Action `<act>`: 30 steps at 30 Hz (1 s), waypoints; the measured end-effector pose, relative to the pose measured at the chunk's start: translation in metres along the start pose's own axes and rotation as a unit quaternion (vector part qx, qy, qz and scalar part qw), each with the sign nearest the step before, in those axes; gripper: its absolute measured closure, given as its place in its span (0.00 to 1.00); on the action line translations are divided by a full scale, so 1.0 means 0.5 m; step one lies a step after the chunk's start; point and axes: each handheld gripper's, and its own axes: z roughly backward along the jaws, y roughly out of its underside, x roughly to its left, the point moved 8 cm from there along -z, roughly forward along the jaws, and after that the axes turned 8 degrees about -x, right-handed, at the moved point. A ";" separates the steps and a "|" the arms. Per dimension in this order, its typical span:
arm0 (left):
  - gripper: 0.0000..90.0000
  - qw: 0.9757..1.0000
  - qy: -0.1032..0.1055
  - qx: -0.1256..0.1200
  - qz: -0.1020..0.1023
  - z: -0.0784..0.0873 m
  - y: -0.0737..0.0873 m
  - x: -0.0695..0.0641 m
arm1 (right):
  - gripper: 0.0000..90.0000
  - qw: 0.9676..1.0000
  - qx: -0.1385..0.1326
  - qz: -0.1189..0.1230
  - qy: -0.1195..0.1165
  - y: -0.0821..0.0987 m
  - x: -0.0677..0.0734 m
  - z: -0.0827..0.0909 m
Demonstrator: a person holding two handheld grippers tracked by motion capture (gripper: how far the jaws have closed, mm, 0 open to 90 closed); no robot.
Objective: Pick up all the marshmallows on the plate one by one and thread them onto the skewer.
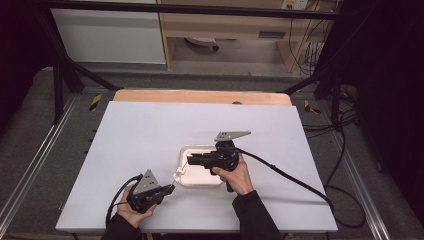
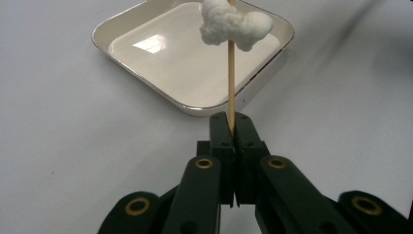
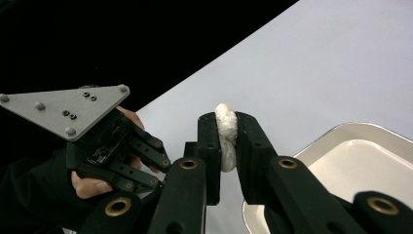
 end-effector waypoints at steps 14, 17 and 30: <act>0.99 1.000 -0.012 -0.004 -0.005 0.003 0.000 0.003 | 0.92 1.000 0.008 0.005 -0.001 0.009 0.005 -0.001; 0.99 1.000 -0.009 -0.003 -0.010 0.002 0.000 0.000 | 0.92 1.000 0.007 -0.001 -0.004 0.009 0.007 -0.002; 0.99 1.000 -0.007 0.002 -0.022 0.000 0.002 -0.006 | 0.92 1.000 0.015 0.000 -0.005 0.021 0.011 -0.005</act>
